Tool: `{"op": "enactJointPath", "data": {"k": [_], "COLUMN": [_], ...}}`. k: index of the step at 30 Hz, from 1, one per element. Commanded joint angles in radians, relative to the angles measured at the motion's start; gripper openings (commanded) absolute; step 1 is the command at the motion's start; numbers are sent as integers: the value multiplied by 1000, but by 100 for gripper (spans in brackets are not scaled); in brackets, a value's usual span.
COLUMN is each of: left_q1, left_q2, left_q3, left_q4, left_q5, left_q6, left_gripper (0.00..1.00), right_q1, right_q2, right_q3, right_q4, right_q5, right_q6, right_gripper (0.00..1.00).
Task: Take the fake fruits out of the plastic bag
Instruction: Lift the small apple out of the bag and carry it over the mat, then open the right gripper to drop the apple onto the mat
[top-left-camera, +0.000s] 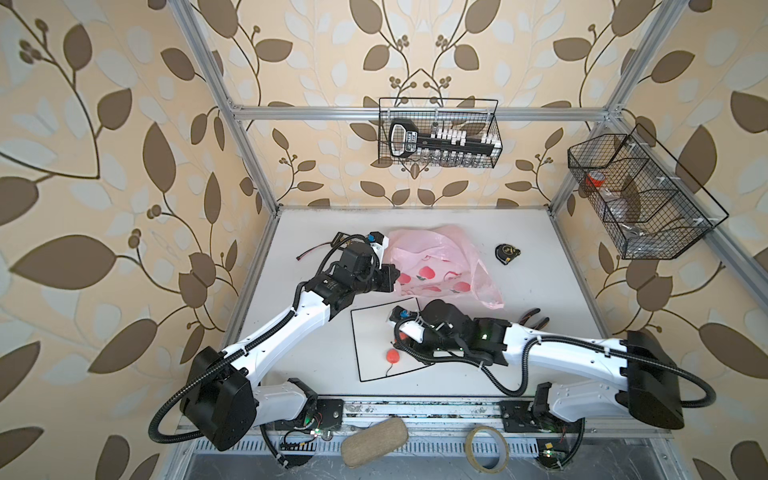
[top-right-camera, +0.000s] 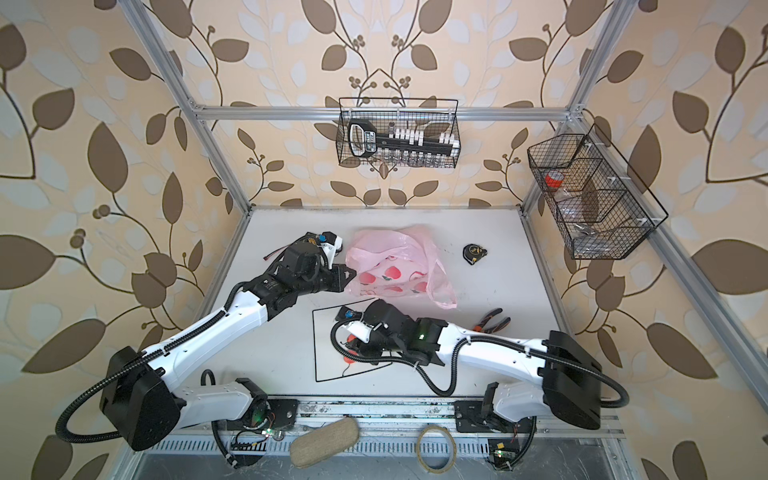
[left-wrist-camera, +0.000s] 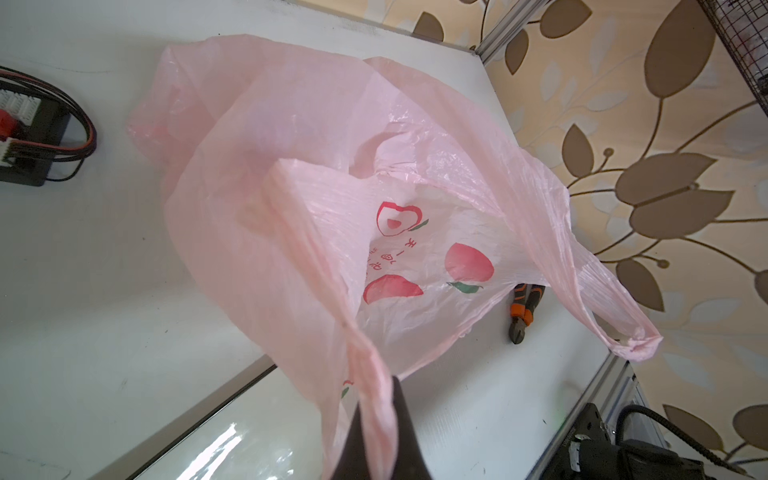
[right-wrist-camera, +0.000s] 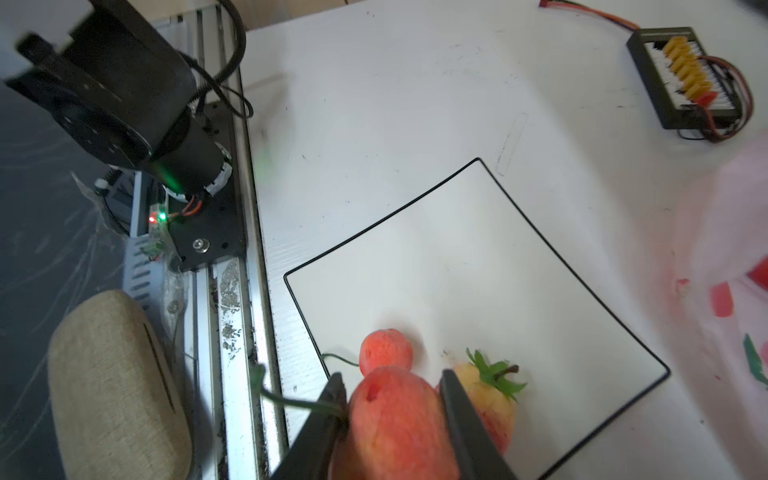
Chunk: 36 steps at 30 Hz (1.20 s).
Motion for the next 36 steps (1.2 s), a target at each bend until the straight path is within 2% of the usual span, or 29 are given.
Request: {"op": "enactJointPath", "data": {"k": [1, 8, 18, 26, 29, 36], "left_q1": [2, 3, 3, 3, 3, 2], "left_q2": [-25, -33, -33, -34, -34, -34], "left_q3": [49, 49, 52, 53, 56, 61], "left_q4": [-4, -13, -15, -20, -21, -27], "left_q5": [-27, -33, -32, -39, -39, -44], "left_q6": [4, 4, 8, 16, 18, 28], "left_gripper": [0, 0, 0, 0, 0, 0], "right_q1": [45, 71, 73, 72, 72, 72], "right_q2": [94, 253, 404, 488, 504, 481], "right_q3": [79, 164, 245, 276, 277, 256], "right_q4": [-17, 21, 29, 41, 42, 55], "right_q5": [50, 30, 21, 30, 21, 30], "right_q6": [-159, -251, -277, -276, -281, -292], "right_gripper": [24, 24, 24, 28, 31, 50]}}
